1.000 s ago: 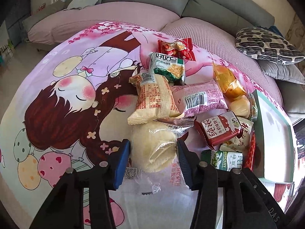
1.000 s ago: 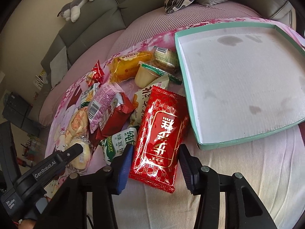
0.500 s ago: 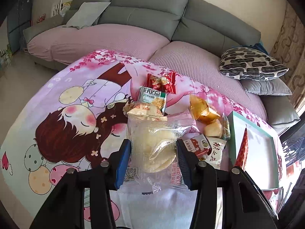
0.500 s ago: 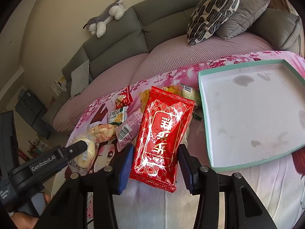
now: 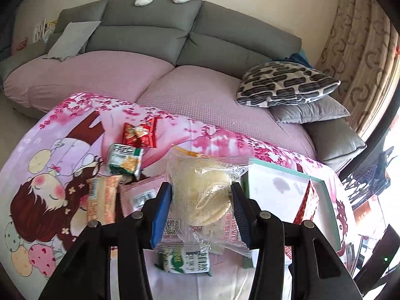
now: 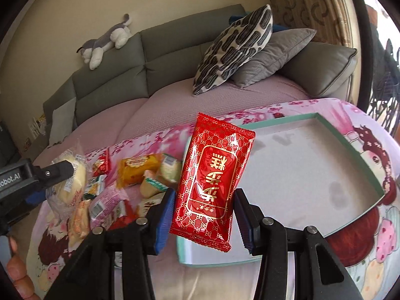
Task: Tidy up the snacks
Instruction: 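Carry both packs into the tray and open both tools to release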
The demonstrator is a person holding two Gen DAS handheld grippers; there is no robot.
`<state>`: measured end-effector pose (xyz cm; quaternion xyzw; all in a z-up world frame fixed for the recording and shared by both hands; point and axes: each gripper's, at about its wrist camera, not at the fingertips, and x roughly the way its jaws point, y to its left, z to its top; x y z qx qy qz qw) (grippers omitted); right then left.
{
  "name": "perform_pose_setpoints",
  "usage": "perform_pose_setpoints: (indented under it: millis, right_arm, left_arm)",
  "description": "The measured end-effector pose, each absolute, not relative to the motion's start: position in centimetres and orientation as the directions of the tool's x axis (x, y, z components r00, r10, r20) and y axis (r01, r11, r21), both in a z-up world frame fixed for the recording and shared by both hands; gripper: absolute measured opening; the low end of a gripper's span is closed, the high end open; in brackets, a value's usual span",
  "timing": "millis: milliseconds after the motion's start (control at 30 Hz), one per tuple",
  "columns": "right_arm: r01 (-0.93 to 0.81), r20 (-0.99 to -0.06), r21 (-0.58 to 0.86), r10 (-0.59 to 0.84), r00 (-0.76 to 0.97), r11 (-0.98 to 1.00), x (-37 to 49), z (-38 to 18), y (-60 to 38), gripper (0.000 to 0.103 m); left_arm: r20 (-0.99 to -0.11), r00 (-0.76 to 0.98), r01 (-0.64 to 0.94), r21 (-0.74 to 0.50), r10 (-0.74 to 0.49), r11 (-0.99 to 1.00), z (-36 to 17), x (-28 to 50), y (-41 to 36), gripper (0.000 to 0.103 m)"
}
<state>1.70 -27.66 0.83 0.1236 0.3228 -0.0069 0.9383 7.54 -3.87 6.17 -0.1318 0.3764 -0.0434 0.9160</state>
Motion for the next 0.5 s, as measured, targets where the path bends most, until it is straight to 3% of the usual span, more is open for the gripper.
perform_pose_setpoints:
  millis: [233,500]
  right_arm:
    - [0.313,-0.618,0.185,-0.138,0.774,0.932,2.1,0.4,-34.5,0.049]
    - [0.407,-0.622,0.122,-0.25,0.742,0.905,2.1,-0.2,-37.8,0.049]
  left_arm:
    - [-0.667,0.691,0.16,-0.233,-0.277,0.959,5.4,8.8,-11.4,0.05]
    - [-0.671,0.663,0.281,-0.187,-0.331,0.941,3.4,9.6,-16.6,0.05]
